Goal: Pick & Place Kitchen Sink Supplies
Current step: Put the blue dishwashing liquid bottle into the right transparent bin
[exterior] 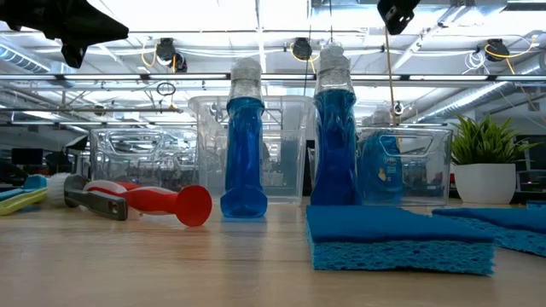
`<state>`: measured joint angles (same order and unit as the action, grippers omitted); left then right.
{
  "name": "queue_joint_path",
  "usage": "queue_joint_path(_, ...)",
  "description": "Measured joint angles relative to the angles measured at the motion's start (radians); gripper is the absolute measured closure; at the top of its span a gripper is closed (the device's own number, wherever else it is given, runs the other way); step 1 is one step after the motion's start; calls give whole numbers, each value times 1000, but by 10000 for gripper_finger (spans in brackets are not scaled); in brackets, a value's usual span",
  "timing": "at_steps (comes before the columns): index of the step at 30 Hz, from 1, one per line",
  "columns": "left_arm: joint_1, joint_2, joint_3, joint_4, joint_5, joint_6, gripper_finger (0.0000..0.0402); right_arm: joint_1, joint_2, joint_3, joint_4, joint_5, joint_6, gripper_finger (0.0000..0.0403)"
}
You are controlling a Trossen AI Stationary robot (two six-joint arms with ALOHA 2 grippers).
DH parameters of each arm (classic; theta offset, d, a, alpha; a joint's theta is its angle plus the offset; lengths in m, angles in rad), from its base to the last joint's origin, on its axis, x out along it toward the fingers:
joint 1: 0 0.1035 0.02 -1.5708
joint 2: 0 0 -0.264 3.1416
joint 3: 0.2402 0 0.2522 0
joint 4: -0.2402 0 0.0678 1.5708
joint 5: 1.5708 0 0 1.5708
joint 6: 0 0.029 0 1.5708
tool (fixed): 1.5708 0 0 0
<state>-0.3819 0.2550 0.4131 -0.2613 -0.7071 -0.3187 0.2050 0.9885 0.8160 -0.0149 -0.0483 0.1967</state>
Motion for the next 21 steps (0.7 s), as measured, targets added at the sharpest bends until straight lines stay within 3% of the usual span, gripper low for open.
queue_joint_path(21, 0, 0, 0, 0, 3, 0, 369, 33, 106, 29, -12, -9, -29, 157)
